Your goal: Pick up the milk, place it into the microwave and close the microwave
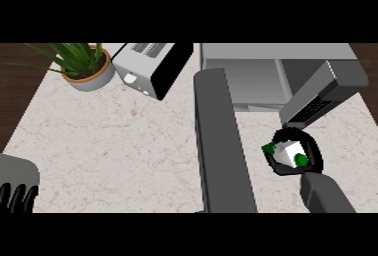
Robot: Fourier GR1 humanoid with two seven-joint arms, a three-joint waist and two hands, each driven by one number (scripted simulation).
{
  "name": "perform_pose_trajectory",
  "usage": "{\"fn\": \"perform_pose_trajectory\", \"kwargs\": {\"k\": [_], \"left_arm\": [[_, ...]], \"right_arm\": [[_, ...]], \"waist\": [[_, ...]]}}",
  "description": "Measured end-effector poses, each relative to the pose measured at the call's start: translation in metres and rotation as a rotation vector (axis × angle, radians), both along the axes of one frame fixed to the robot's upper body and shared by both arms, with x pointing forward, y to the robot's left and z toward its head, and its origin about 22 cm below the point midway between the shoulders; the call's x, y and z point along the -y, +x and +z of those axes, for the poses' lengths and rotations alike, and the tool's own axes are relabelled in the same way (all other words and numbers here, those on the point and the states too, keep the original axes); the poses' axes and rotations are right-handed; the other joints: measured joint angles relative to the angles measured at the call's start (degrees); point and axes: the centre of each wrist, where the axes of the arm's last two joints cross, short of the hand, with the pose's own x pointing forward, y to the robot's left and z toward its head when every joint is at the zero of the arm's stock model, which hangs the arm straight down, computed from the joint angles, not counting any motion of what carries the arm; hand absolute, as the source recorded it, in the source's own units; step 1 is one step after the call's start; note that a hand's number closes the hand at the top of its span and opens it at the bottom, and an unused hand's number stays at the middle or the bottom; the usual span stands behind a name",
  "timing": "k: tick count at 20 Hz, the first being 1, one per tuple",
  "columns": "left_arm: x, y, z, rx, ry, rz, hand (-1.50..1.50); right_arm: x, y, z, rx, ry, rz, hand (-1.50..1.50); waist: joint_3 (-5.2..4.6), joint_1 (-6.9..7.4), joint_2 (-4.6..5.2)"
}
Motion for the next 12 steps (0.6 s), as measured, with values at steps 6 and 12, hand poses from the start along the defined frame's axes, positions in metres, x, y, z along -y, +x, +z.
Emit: {"fn": "perform_pose_trajectory", "kwargs": {"k": [6, 12], "left_arm": [[-0.007, -0.005, -0.001, -0.006, 0.002, 0.023, -1.5], [-0.012, -0.013, -0.001, -0.005, -0.007, 0.011, -1.5]], "right_arm": [[-0.028, -0.007, 0.017, 0.041, -0.008, 0.093, 1.5], [-0.054, -0.03, 0.048, 0.055, 0.021, 0.115, 1.5]], "waist": [[-0.13, -1.1, -0.41], [-0.11, -0.99, -0.33]]}}
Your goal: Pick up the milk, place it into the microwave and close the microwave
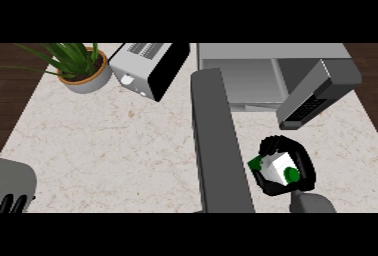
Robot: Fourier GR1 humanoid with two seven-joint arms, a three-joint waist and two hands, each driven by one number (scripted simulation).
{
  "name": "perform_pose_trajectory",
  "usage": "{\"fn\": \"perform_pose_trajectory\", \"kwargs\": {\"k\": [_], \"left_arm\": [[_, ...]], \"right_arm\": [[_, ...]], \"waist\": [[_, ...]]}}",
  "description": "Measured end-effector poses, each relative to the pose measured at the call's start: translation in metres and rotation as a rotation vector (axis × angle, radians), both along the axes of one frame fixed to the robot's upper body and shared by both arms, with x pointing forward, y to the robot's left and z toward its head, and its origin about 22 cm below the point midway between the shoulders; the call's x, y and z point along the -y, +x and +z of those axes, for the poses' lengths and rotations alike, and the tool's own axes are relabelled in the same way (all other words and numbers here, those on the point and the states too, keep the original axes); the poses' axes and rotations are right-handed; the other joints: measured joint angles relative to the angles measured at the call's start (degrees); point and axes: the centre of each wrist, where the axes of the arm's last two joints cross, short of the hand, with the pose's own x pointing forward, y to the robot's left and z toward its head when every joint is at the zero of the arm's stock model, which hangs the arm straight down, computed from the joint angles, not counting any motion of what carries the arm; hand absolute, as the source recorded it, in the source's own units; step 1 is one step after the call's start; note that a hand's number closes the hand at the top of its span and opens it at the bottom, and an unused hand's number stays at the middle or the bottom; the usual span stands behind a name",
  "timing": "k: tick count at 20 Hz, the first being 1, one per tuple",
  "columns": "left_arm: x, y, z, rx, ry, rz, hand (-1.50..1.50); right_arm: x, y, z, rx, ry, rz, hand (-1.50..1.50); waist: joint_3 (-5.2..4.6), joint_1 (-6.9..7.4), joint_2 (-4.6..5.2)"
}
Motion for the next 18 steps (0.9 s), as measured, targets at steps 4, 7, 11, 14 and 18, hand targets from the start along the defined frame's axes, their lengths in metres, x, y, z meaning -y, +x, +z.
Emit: {"fn": "perform_pose_trajectory", "kwargs": {"k": [4, 7, 11, 14, 18], "left_arm": [[-0.002, -0.004, 0.006, -0.003, -0.006, 0.0, -1.5], [-0.008, -0.004, 0.006, 0.001, -0.013, -0.001, -1.5], [-0.016, -0.001, 0.006, 0.0, -0.009, 0.009, -1.5], [-0.019, -0.005, 0.004, -0.005, -0.007, 0.011, -1.5], [-0.024, -0.006, 0.003, -0.012, -0.003, 0.017, -1.5]], "right_arm": [[-0.014, -0.021, 0.025, -0.015, 0.03, -0.025, 1.5], [-0.032, -0.023, 0.048, -0.016, 0.029, -0.039, 1.5], [-0.051, -0.019, 0.068, 0.005, 0.016, -0.063, 1.5], [-0.068, -0.006, 0.078, 0.03, -0.001, -0.081, 1.5], [-0.07, 0.012, 0.082, 0.035, -0.066, -0.133, 1.5]], "waist": [[0.03, 0.16, 0.1], [0.05, 0.45, 0.2], [0.08, 0.73, 0.32], [0.11, 0.97, 0.37], [0.25, 0.9, 0.37]]}}
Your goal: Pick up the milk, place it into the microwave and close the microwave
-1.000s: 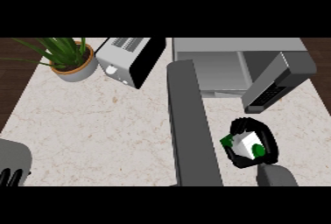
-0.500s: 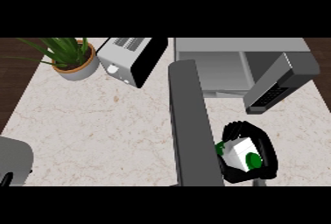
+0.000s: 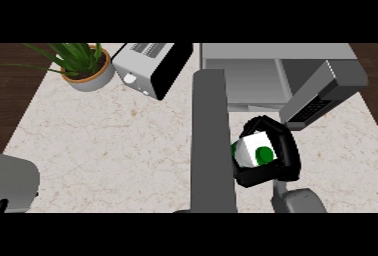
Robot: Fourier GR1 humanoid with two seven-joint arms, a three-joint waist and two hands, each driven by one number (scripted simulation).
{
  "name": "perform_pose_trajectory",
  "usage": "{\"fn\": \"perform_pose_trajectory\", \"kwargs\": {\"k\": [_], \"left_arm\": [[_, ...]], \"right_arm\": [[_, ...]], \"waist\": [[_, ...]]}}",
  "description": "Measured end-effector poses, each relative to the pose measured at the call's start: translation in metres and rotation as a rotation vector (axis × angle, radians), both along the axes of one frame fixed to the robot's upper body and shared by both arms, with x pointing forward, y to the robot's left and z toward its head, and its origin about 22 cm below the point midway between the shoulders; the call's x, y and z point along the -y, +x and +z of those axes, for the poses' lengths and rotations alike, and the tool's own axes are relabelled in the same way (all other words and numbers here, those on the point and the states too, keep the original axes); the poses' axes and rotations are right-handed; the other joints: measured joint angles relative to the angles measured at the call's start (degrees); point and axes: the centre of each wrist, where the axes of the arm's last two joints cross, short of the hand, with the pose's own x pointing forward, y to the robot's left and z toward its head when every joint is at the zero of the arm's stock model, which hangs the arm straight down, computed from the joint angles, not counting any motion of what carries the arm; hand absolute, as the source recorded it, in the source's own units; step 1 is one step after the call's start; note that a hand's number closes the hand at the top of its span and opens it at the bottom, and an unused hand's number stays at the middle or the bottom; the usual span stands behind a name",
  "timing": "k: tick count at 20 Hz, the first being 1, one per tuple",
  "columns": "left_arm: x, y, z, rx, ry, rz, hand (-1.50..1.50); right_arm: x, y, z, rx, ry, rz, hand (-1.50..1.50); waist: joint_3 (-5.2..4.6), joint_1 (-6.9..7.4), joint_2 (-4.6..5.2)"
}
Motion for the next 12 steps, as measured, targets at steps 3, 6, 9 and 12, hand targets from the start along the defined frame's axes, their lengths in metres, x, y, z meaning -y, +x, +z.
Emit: {"fn": "perform_pose_trajectory", "kwargs": {"k": [3, 6, 9, 12], "left_arm": [[-0.006, 0.0, 0.0, -0.008, 0.005, 0.001, -1.5], [-0.011, 0.001, 0.001, -0.002, 0.005, -0.01, -1.5], [-0.017, 0.003, -0.002, -0.012, 0.004, -0.013, -1.5], [-0.019, 0.007, -0.006, -0.015, 0.006, -0.015, -1.5]], "right_arm": [[-0.002, 0.017, -0.001, -0.006, -0.054, -0.056, 1.5], [-0.005, 0.038, -0.006, -0.034, -0.08, -0.115, 1.5], [-0.004, 0.062, -0.01, -0.069, -0.096, -0.156, 1.5], [0.0, 0.079, -0.022, -0.089, -0.095, -0.182, 1.5]], "waist": [[0.1, 0.03, 0.04], [0.1, 0.35, 0.14], [0.04, 0.57, 0.22], [-0.04, 0.76, 0.31]]}}
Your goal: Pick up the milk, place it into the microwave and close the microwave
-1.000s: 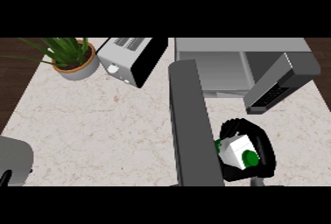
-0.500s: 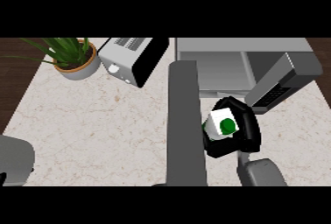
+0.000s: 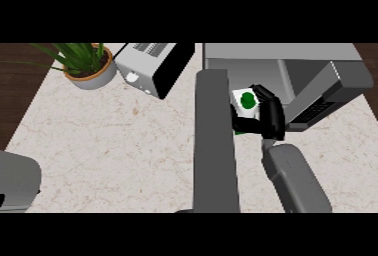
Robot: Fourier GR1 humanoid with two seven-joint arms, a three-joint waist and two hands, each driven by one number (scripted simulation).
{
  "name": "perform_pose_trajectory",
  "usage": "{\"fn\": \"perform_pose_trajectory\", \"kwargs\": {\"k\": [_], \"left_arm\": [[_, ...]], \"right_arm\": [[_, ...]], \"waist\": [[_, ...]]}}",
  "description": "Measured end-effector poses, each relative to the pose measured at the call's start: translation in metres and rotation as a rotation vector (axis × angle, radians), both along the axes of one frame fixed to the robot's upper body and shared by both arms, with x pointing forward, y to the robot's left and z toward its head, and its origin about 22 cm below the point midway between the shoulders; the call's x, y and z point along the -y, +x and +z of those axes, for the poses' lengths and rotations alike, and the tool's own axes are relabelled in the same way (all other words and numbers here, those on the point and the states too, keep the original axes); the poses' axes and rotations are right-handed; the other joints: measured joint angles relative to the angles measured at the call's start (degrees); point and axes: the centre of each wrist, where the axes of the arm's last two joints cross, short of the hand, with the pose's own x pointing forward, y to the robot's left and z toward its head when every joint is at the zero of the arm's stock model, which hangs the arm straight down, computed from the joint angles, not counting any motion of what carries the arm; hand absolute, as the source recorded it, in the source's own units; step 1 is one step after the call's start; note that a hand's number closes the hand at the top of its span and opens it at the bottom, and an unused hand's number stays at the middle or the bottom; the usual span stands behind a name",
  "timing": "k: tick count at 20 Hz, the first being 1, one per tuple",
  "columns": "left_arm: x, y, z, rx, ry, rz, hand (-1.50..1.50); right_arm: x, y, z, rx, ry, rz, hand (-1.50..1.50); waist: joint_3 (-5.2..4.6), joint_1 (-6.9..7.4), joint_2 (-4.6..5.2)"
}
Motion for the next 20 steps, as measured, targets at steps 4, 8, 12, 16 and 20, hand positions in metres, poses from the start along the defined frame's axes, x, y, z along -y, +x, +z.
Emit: {"fn": "perform_pose_trajectory", "kwargs": {"k": [4, 8, 12, 16, 20], "left_arm": [[0.001, 0.008, 0.002, -0.002, -0.001, 0.002, -1.5], [-0.006, 0.012, -0.002, 0.0, 0.006, -0.006, -1.5], [-0.009, 0.008, -0.009, -0.001, 0.003, -0.014, -1.5], [-0.008, 0.011, -0.013, 0.0, -0.004, -0.016, -1.5], [-0.012, 0.015, -0.015, 0.0, -0.004, -0.022, -1.5]], "right_arm": [[0.006, 0.021, -0.01, -0.003, -0.004, -0.015, 1.5], [0.012, 0.039, -0.012, 0.019, -0.03, -0.017, 1.5], [0.01, 0.046, -0.015, 0.07, -0.083, -0.027, 1.5], [0.012, 0.053, -0.014, 0.113, -0.134, -0.044, 1.5], [0.012, 0.061, -0.007, 0.139, -0.211, -0.077, 1.5]], "waist": [[-0.02, 0.27, 0.15], [-0.02, 0.92, 0.41], [-0.01, 1.28, 0.52], [0.04, 1.53, 0.77], [0.04, 1.97, 0.96]]}}
